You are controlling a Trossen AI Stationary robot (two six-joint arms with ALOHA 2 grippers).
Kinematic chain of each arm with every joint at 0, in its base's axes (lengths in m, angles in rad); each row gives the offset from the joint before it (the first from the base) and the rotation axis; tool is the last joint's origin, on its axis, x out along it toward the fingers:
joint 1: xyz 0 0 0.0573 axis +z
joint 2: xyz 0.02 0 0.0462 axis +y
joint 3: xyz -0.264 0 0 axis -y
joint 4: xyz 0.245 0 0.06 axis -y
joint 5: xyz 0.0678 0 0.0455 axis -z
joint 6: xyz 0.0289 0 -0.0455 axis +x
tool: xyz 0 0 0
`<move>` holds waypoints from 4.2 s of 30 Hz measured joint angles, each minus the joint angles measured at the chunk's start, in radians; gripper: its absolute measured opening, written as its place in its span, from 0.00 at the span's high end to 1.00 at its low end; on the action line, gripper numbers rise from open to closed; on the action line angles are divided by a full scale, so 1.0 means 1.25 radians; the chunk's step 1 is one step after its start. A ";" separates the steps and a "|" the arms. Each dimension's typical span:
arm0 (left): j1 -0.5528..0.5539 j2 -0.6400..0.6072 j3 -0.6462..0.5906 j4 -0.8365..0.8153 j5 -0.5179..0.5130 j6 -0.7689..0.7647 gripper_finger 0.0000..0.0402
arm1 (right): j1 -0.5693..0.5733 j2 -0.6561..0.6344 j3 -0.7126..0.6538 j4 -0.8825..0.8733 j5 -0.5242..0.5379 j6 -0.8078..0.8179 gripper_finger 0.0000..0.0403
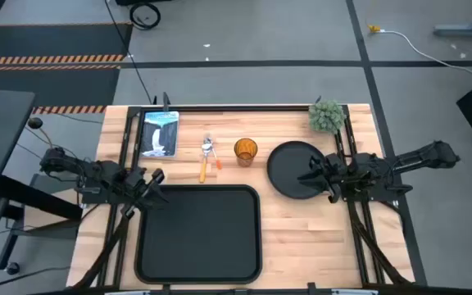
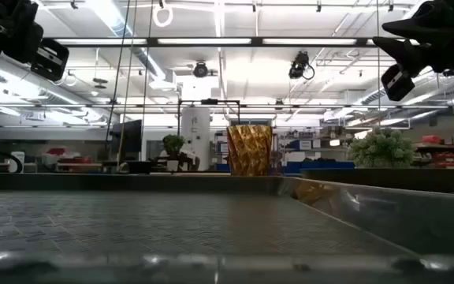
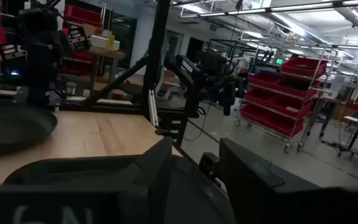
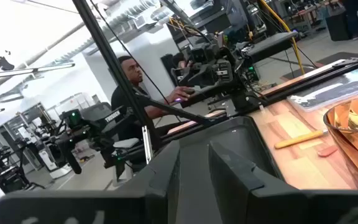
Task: Pick and place plate/cup/fork/spoon on tray
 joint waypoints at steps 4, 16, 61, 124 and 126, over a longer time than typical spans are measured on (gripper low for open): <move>0.000 0.000 0.000 0.000 0.000 0.000 0.65 | 0.000 0.000 0.000 0.000 0.000 0.000 0.78; 0.000 0.000 0.000 0.000 0.000 0.000 0.65 | 0.000 0.000 0.000 0.000 0.000 0.000 0.78; 0.000 0.000 0.000 0.000 0.000 0.000 0.65 | 0.000 0.000 0.000 0.000 0.000 0.000 0.78; 0.000 0.000 0.000 0.002 0.000 0.000 0.65 | -0.271 0.832 0.713 -0.519 0.065 -0.447 0.60; 0.000 0.000 0.000 0.002 0.000 0.000 0.65 | -0.266 0.849 0.735 -0.521 0.062 -0.475 0.57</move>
